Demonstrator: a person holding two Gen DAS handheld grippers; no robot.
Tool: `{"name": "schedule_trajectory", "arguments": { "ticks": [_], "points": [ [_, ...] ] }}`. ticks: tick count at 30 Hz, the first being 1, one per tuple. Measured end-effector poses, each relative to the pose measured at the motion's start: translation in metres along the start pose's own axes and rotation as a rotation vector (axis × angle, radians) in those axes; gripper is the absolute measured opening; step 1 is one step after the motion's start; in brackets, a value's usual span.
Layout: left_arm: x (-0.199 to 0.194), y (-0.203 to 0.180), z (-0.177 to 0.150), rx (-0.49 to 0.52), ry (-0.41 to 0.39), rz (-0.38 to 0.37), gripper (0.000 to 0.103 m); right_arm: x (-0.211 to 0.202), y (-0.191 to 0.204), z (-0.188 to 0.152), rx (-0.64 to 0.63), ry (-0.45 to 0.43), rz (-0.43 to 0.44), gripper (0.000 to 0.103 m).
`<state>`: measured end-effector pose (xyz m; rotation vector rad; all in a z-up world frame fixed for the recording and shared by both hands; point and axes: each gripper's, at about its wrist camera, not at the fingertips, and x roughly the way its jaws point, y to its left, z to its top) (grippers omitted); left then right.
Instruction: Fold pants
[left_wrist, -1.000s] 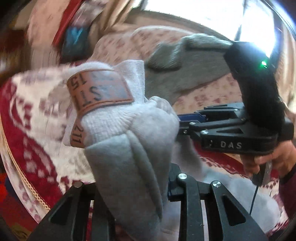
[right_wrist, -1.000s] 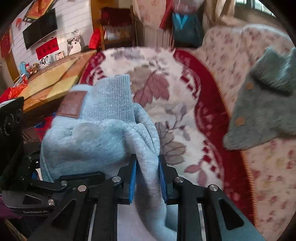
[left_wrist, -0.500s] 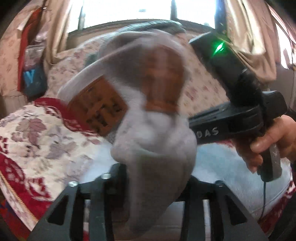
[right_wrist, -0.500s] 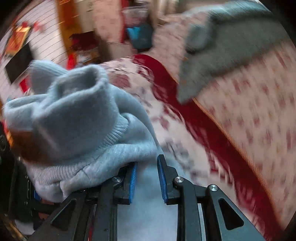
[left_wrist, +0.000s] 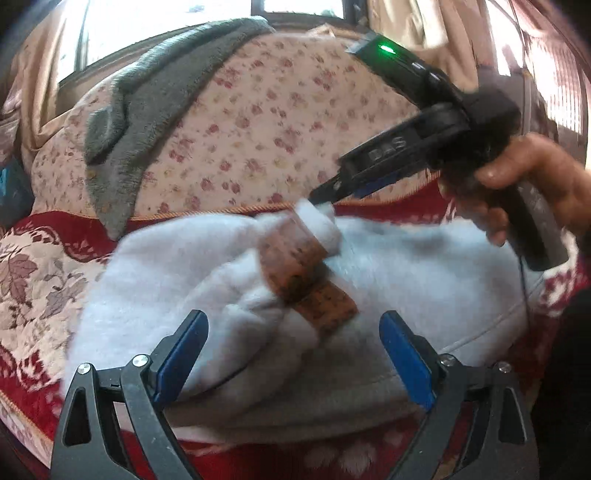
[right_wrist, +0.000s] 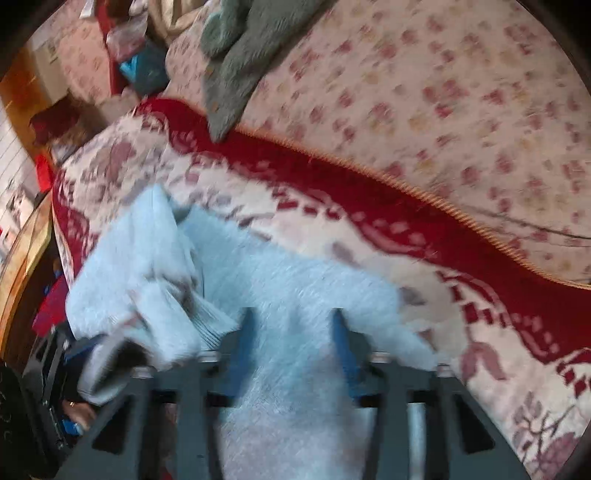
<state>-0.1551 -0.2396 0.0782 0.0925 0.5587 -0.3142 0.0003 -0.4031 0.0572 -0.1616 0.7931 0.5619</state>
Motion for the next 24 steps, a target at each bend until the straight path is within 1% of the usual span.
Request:
{"name": "schedule_trajectory", "arguments": {
  "ticks": [1,2,5,7,8,9,10,11,12,14,15,17,18,19,21,24],
  "points": [
    [-0.007,0.007,0.002,-0.014,-0.013,0.005,0.093,-0.008,0.001,0.002,0.007,-0.027,0.004,0.076],
    [-0.015,0.017,0.005,-0.033,-0.027,0.016,0.093,-0.017,0.005,0.006,0.012,-0.06,0.023,0.076],
    [-0.027,0.045,0.011,-0.096,-0.047,0.052,0.094,-0.031,0.031,0.013,-0.021,-0.117,0.113,0.076],
    [-0.025,0.057,0.013,-0.132,-0.047,0.078,0.094,-0.026,0.057,0.015,-0.073,-0.113,0.152,0.076],
    [-0.02,0.062,0.013,-0.153,-0.036,0.093,0.094,-0.021,0.066,0.013,-0.097,-0.106,0.152,0.076],
    [-0.016,0.067,0.013,-0.172,-0.03,0.096,0.094,-0.014,0.078,0.013,-0.132,-0.098,0.125,0.076],
    [-0.014,0.07,0.011,-0.192,-0.025,0.096,0.094,-0.005,0.088,0.012,-0.166,-0.088,0.075,0.075],
    [-0.007,0.073,0.007,-0.215,-0.007,0.096,0.094,0.007,0.097,0.01,-0.203,-0.069,0.012,0.075],
    [0.001,0.075,0.003,-0.235,0.028,0.083,0.094,0.019,0.102,0.008,-0.238,-0.049,-0.043,0.075],
    [0.016,0.077,-0.005,-0.253,0.082,0.041,0.094,0.049,0.101,0.001,-0.296,-0.014,-0.203,0.074],
    [0.018,0.075,-0.011,-0.246,0.095,0.04,0.094,0.056,0.094,-0.002,-0.283,0.002,-0.21,0.074],
    [0.019,0.069,-0.018,-0.194,0.092,0.055,0.094,0.066,0.07,-0.004,-0.175,0.018,-0.127,0.075],
    [0.019,0.066,-0.018,-0.177,0.092,0.058,0.094,0.068,0.058,-0.005,-0.118,0.018,-0.089,0.078],
    [0.018,0.065,-0.019,-0.172,0.094,0.058,0.094,0.067,0.049,-0.005,-0.07,0.021,-0.054,0.081],
    [0.017,0.067,-0.016,-0.182,0.1,0.052,0.094,0.063,0.038,-0.006,-0.006,0.028,0.01,0.082],
    [0.014,0.067,-0.011,-0.2,0.092,0.062,0.094,0.043,0.038,-0.013,0.029,0.012,0.039,0.082]
  ]
}}
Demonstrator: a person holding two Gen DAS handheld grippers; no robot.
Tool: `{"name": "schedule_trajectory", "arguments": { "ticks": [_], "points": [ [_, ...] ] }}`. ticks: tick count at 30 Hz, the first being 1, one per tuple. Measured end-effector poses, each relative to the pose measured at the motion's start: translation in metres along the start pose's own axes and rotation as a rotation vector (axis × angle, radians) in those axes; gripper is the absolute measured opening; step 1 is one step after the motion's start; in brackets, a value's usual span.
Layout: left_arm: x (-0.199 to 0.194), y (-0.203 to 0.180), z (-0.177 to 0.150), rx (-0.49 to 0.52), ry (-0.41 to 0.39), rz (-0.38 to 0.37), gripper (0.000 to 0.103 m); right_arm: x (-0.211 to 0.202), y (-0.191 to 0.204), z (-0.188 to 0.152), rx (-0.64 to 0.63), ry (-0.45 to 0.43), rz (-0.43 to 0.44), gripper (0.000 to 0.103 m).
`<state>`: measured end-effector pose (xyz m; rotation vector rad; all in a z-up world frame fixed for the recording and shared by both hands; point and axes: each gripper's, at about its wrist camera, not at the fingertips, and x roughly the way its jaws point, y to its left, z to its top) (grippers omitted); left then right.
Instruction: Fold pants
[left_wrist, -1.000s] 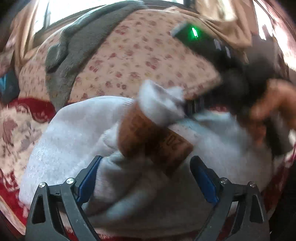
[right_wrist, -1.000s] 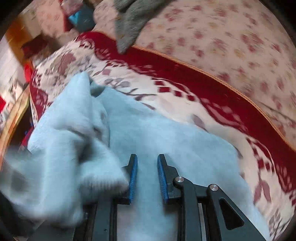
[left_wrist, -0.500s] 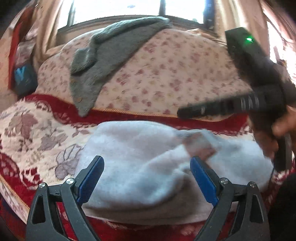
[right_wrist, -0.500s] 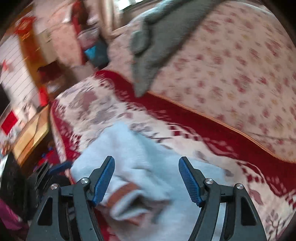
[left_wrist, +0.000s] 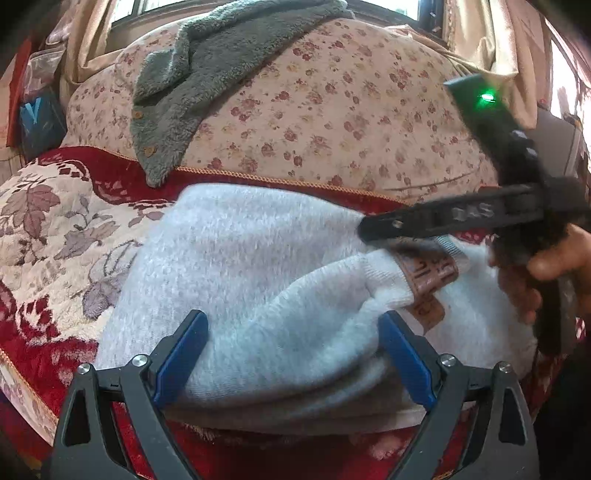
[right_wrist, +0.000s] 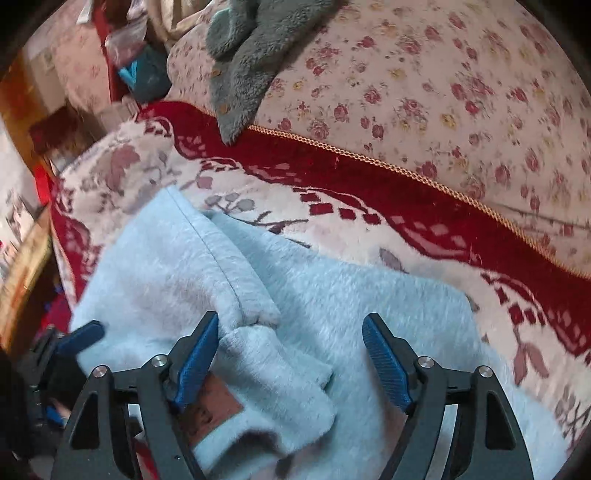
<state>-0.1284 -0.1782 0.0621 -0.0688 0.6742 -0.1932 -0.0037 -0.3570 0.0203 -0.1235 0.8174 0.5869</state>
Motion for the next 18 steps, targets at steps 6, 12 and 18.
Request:
{"name": "schedule_trajectory", "arguments": {
  "ticks": [6,12,18],
  "points": [
    [-0.006,-0.014,0.016,0.013,-0.01,0.022,0.094,-0.043,0.0,-0.021,0.064,-0.069,-0.022,0.083],
    [-0.004,-0.033,0.034,0.016,-0.01,0.027,0.094,-0.074,-0.018,-0.045,0.124,-0.102,-0.097,0.085],
    [0.002,-0.056,0.044,0.032,-0.006,0.003,0.094,-0.103,-0.039,-0.071,0.218,-0.13,-0.139,0.086]
  ]
}}
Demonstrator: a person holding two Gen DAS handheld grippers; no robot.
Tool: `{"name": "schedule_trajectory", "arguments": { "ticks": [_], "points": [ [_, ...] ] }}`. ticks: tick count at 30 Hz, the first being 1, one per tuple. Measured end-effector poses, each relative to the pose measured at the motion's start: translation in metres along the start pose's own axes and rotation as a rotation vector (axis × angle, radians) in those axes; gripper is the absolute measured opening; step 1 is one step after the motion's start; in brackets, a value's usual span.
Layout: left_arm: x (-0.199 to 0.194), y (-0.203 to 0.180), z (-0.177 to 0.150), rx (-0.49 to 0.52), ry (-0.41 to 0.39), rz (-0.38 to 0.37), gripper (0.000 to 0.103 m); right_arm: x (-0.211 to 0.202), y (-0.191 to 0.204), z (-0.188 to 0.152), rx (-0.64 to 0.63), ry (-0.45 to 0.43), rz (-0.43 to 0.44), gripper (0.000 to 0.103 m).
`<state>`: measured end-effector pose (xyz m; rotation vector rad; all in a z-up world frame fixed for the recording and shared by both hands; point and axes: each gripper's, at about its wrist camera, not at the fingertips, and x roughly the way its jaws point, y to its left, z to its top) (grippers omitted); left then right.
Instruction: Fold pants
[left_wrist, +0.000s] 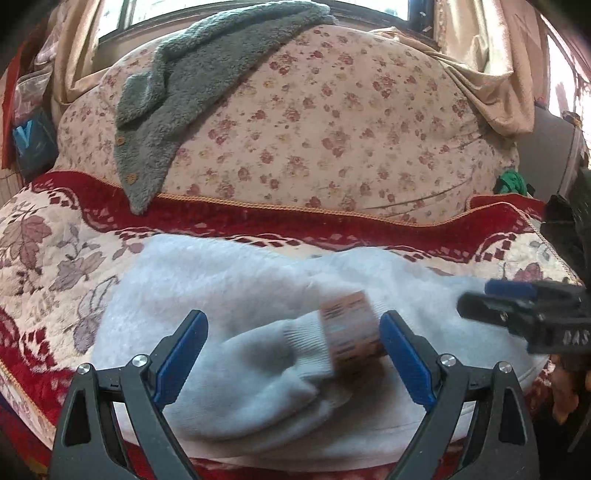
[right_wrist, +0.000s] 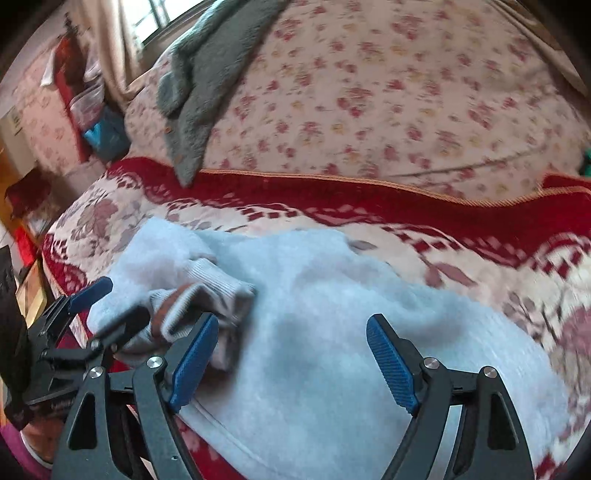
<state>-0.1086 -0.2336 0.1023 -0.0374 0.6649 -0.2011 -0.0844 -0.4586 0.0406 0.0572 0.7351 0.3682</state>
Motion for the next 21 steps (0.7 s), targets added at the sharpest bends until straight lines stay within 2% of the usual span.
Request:
{"name": "schedule_trajectory", "arguments": {
  "ticks": [13,21],
  "points": [
    [0.01,-0.051,0.01,0.061,-0.001,-0.091,0.094,-0.057,-0.03,-0.057,0.066,0.005,-0.002,0.094],
    [0.032,-0.082,0.013,0.083,0.063,-0.179,0.094,-0.065,-0.054,-0.104,0.158,0.053,0.045,0.095]
  ]
}}
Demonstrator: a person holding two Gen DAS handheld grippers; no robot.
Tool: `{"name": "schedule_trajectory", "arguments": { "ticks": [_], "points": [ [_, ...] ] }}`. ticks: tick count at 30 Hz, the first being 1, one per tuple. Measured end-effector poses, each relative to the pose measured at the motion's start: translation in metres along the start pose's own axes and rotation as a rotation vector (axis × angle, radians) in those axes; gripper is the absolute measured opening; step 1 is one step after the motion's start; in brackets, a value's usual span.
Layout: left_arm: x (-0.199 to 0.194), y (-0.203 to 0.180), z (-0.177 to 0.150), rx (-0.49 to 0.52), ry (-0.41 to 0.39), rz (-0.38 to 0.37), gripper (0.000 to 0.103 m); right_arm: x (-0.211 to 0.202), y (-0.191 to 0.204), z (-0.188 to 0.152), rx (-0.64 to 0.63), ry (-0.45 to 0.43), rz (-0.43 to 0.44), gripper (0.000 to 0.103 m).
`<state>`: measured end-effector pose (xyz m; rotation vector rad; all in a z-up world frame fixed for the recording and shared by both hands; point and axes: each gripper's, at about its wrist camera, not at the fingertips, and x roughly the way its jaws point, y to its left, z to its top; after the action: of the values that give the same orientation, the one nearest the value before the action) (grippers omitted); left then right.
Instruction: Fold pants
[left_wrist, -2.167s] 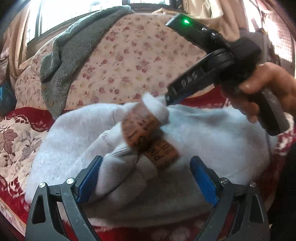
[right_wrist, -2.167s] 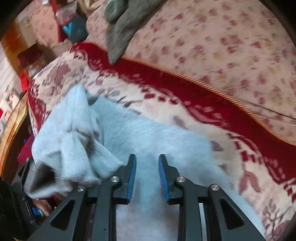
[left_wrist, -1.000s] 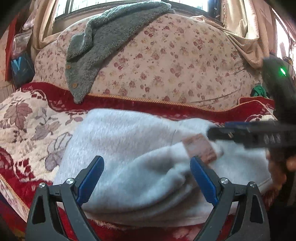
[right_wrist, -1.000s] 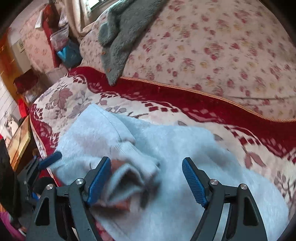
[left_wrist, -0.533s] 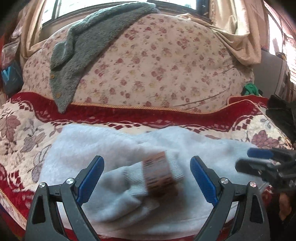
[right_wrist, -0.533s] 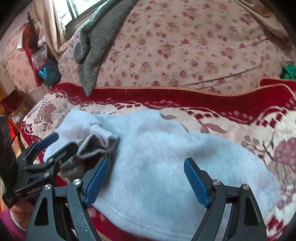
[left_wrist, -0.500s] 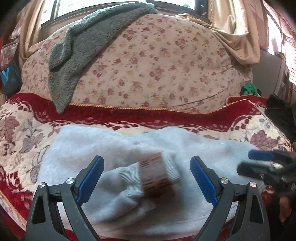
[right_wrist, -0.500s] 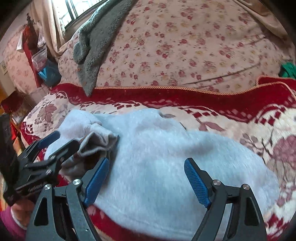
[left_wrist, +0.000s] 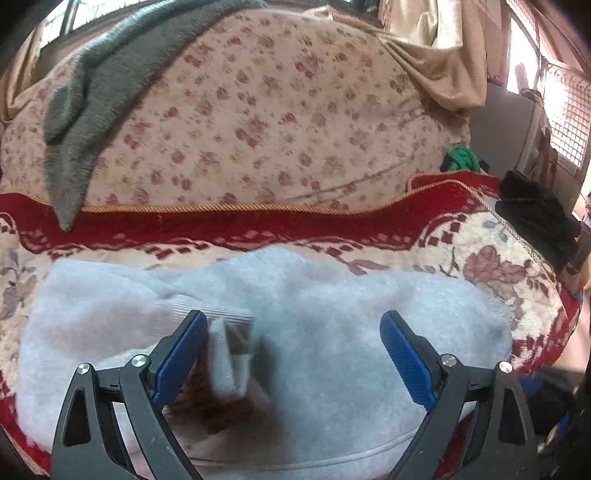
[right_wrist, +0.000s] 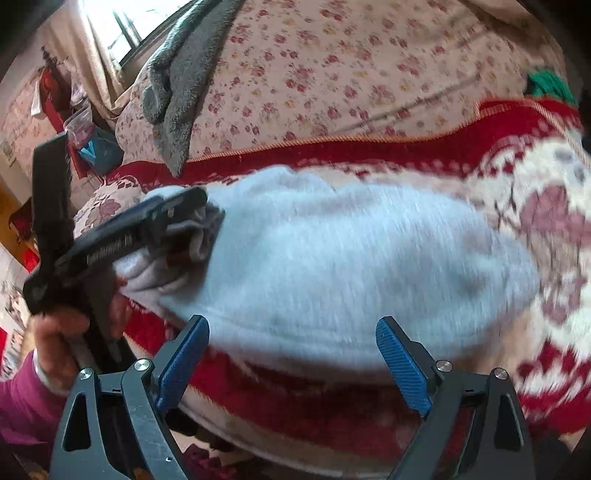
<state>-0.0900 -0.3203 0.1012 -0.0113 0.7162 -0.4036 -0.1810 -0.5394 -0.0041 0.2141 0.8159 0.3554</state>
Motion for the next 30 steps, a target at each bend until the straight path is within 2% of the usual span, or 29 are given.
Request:
{"name": "schedule_trajectory", "arguments": {
  "ticks": [8,13,19,26,30],
  "points": [
    [0.036,-0.03,0.017,0.065,0.09,-0.105,0.095,0.007,-0.045,-0.039,0.203,0.015,0.074,0.098],
    [0.056,-0.044,0.026,0.101,0.123,-0.154,0.095,0.024,-0.063,-0.041,0.303,0.002,0.1,0.099],
    [0.083,-0.059,0.042,0.143,0.181,-0.194,0.095,0.034,-0.067,-0.033,0.31,-0.073,0.131,0.099],
    [0.129,-0.087,0.062,0.245,0.294,-0.309,0.095,0.04,-0.087,-0.03,0.442,-0.152,0.243,0.1],
    [0.151,-0.101,0.058,0.305,0.378,-0.409,0.095,0.039,-0.089,-0.033,0.452,-0.166,0.266,0.099]
  ]
}}
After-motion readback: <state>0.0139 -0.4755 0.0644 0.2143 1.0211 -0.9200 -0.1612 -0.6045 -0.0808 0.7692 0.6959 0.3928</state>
